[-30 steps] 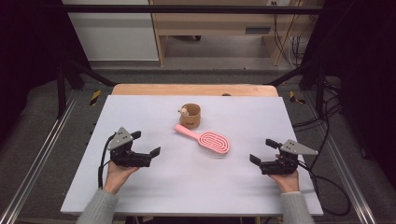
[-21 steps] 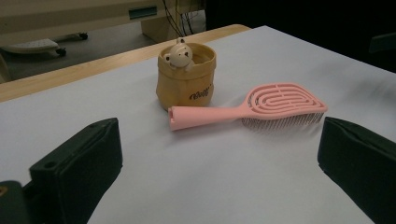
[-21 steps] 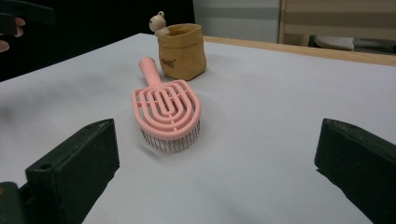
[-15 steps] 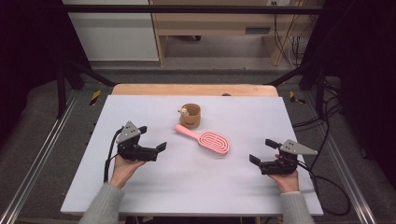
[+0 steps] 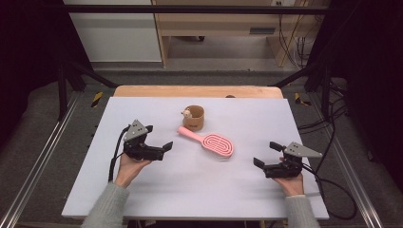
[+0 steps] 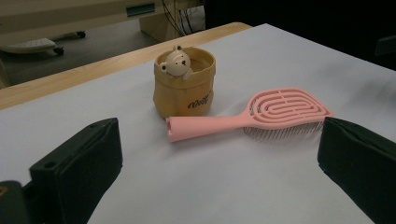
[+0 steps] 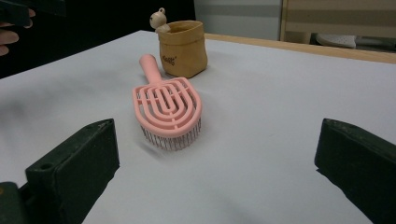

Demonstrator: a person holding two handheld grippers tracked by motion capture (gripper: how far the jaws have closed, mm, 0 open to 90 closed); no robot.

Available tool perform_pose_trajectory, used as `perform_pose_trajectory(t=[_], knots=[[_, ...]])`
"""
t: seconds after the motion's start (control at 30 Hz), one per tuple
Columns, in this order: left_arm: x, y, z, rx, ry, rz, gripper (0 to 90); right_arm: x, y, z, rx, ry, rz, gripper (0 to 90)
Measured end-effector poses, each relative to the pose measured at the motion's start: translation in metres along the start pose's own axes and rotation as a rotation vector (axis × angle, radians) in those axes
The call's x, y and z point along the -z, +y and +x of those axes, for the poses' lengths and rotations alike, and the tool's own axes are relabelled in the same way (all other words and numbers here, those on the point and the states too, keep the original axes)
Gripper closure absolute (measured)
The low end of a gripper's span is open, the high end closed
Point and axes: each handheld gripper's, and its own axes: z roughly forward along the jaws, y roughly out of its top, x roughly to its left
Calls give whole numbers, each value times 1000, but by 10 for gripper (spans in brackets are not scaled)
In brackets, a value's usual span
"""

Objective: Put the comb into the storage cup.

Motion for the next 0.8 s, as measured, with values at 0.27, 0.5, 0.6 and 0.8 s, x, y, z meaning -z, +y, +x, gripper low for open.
perform_pose_trajectory(t=[0.27, 0.5, 0.6, 0.8], knots=[[-9, 3, 0, -1, -1, 15, 0, 0, 0, 0, 2, -3, -1, 2], [-19, 7, -2, -9, 1, 32, 0, 0, 0, 0, 3, -2, 0, 2], [-24, 9, -2, -7, 1, 36, 0, 0, 0, 0, 1, -3, -1, 2], [-33, 11, -3, -7, 6, 51, 0, 0, 0, 0, 1, -2, 0, 2]])
